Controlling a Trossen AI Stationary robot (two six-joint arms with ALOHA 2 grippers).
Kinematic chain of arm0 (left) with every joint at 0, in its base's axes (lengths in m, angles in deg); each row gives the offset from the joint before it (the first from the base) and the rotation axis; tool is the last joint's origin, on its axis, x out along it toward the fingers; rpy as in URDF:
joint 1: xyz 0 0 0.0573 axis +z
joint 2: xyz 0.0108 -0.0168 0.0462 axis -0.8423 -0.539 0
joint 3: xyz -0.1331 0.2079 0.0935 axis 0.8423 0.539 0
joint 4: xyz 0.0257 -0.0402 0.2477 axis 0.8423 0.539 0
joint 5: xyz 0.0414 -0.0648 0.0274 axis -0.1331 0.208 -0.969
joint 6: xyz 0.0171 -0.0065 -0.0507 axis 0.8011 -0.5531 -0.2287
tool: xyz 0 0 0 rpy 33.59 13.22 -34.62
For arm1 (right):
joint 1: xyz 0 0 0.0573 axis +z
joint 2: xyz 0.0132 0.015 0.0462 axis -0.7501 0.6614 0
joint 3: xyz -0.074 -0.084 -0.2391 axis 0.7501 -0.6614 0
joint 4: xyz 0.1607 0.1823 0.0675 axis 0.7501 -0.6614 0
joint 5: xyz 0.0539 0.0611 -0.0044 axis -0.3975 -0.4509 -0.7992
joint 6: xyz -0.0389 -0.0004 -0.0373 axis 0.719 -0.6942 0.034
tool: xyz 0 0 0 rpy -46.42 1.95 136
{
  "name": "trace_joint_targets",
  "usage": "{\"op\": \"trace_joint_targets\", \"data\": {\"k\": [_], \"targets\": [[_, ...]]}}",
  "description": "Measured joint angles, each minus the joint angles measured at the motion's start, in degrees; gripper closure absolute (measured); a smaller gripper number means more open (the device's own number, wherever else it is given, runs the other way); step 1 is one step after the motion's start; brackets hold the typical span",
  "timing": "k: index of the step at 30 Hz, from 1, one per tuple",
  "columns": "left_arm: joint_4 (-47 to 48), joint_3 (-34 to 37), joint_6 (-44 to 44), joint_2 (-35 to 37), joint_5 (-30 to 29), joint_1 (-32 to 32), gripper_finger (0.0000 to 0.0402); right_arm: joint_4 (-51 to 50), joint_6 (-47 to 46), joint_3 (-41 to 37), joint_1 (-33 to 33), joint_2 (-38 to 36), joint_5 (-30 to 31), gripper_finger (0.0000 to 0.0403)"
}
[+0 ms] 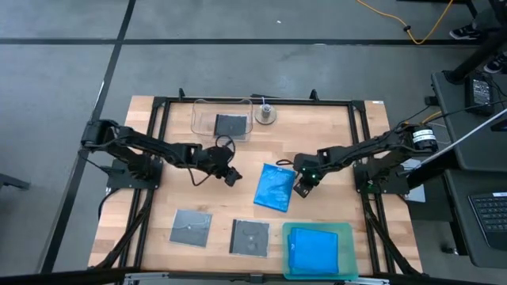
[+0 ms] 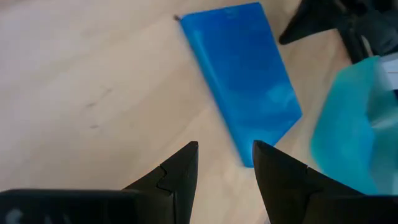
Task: Pick & place jewel cases by type
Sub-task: Put the blue cd case into the green bin
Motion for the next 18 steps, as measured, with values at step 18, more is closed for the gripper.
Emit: {"op": "trace_joint_targets", "data": {"k": [18], "targets": [[-8.02, 0.0, -7.45, -8.38, 2.83, -1.16, 0.0256, 19.08, 4.21, 0.23, -6.52, 8.05, -3.75, 0.0399]]}}
